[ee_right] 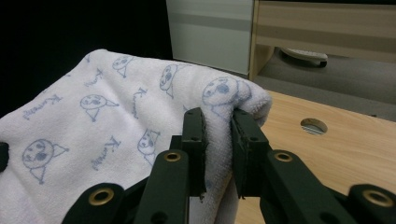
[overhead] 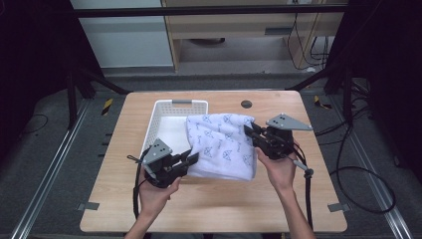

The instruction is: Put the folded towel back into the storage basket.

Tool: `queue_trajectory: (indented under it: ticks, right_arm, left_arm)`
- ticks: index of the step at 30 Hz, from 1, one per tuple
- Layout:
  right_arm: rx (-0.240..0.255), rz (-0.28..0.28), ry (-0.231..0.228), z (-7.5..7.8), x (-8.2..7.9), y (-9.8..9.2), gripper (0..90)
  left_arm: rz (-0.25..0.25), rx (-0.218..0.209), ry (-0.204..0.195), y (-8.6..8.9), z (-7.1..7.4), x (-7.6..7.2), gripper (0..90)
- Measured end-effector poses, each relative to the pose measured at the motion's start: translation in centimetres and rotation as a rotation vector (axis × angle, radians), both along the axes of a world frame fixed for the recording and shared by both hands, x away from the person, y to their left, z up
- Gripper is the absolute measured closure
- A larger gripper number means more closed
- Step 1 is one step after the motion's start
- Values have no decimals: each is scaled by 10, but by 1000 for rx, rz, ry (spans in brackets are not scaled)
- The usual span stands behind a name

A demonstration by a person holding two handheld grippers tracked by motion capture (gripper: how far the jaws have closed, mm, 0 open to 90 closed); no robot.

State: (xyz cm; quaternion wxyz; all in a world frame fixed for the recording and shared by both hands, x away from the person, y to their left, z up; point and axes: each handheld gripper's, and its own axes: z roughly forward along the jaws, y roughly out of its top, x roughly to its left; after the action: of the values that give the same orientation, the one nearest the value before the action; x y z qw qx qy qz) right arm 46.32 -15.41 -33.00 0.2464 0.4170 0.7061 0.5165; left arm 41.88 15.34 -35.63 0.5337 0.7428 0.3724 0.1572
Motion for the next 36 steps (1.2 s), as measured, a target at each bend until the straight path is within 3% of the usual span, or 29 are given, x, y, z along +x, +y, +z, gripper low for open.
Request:
queue_trajectory:
  ticks: [5, 18, 36]
  right_arm:
    - [7, 15, -10, 5, 7, 13, 772]
    - [-5, 42, -31, 14, 23, 47, 774]
    - [24, 65, -38, 17, 43, 83, 774]
  left_arm:
    - [30, -38, -10, 18, 8, 2, 756]
    - [93, -47, -21, 45, 12, 7, 761]
    - [187, -13, -42, 74, 17, 17, 761]
